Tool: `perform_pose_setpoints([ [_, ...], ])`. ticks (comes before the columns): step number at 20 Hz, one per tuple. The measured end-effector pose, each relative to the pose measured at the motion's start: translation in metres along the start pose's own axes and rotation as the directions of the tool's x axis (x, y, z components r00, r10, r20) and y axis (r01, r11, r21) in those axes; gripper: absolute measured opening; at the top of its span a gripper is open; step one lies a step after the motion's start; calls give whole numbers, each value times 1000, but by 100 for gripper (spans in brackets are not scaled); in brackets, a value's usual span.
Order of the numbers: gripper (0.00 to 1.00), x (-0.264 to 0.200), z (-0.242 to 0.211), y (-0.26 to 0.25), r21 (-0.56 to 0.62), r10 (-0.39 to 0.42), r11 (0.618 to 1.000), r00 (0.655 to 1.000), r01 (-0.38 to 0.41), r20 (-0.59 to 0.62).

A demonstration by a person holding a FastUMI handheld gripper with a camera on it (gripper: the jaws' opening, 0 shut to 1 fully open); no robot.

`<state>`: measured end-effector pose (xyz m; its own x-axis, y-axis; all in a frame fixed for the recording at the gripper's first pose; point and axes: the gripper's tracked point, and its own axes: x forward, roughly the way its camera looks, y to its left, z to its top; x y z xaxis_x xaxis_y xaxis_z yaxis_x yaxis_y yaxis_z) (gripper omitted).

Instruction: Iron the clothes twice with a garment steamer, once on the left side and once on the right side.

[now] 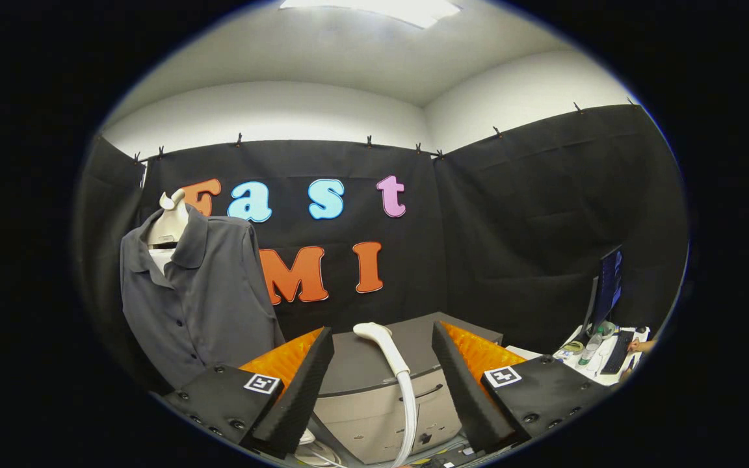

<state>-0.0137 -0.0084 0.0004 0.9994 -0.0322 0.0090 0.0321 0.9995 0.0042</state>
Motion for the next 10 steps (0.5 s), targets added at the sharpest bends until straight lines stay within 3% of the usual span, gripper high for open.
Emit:
perform_pose_setpoints([
  [10,98,4,3,-18,19,-22,1000,1000,22,14],
])
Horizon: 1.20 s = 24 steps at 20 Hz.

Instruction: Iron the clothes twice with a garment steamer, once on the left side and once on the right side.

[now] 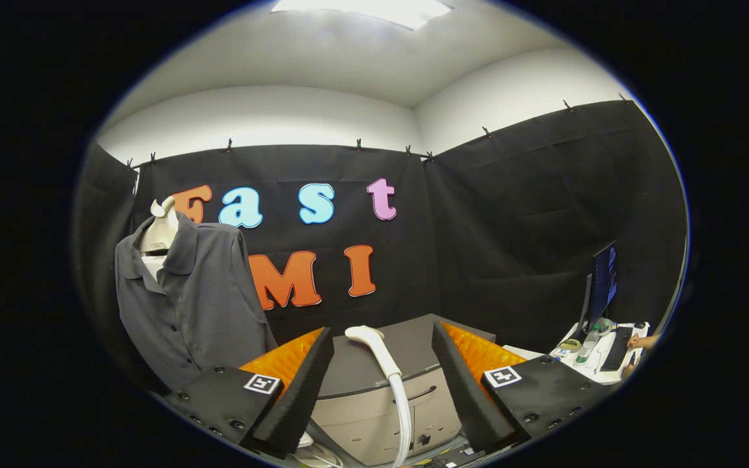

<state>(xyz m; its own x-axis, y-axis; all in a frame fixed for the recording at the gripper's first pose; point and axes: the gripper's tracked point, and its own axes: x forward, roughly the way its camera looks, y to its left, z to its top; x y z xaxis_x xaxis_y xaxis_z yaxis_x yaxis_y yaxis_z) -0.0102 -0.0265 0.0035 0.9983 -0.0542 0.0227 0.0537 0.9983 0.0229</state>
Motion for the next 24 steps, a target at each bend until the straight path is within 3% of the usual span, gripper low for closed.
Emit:
perform_pose_setpoints([
  [9,98,46,-12,-5,-16,55,998,998,-56,-41],
  [17,98,128,-32,-24,-40,121,991,985,-126,-120],
  [24,98,194,-78,-30,-53,174,980,959,-190,-224],
])
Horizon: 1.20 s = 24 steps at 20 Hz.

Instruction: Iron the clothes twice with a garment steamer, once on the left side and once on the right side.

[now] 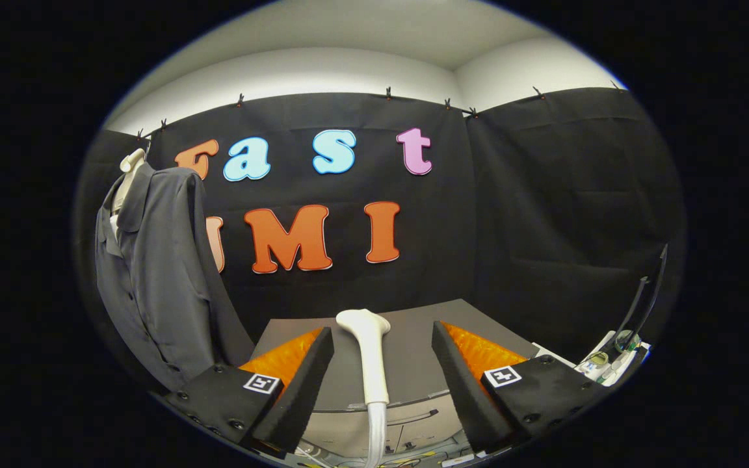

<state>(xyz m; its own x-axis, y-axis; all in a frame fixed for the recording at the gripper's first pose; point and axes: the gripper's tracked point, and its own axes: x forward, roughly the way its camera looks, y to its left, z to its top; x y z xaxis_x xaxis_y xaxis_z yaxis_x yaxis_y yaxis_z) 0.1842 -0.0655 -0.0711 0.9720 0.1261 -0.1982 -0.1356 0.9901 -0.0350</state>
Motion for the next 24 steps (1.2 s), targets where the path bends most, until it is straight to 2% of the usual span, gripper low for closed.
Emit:
perform_pose_setpoints([
  [8,99,77,-54,-8,10,48,999,989,-47,-138],
  [21,99,171,-124,-2,33,90,996,934,-84,-346],
  [24,86,176,-128,2,39,105,994,925,-98,-365],
])
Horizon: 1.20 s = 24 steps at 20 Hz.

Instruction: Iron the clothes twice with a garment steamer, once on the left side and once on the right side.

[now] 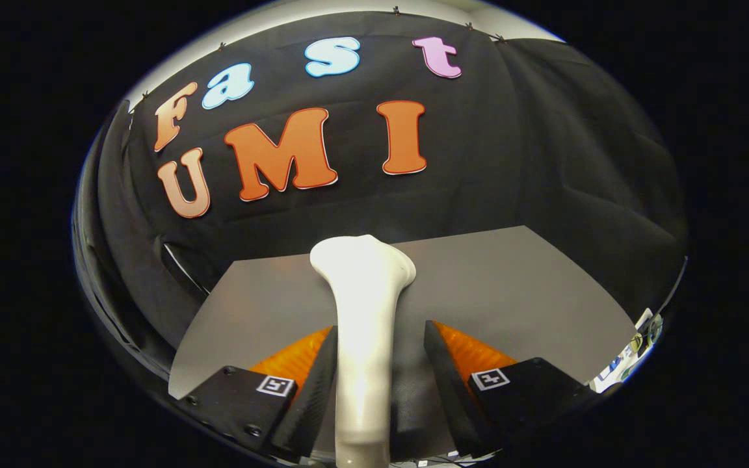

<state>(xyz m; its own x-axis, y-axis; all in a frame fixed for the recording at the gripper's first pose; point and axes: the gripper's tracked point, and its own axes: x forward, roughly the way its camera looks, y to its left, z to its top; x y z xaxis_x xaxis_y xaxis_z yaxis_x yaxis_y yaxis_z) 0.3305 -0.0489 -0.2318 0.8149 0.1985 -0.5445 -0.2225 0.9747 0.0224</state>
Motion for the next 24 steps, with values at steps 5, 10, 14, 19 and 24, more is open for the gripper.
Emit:
perform_pose_setpoints([
  [5,61,8,-4,9,-29,30,999,999,-31,-33],
  [10,50,7,-6,12,-6,26,1000,998,-26,-62],
  [14,44,7,-6,9,-17,-23,1000,998,22,-64],
  [19,44,-14,11,7,50,-49,997,999,50,-24],
  [24,43,-46,26,6,105,-83,991,996,81,16],
])
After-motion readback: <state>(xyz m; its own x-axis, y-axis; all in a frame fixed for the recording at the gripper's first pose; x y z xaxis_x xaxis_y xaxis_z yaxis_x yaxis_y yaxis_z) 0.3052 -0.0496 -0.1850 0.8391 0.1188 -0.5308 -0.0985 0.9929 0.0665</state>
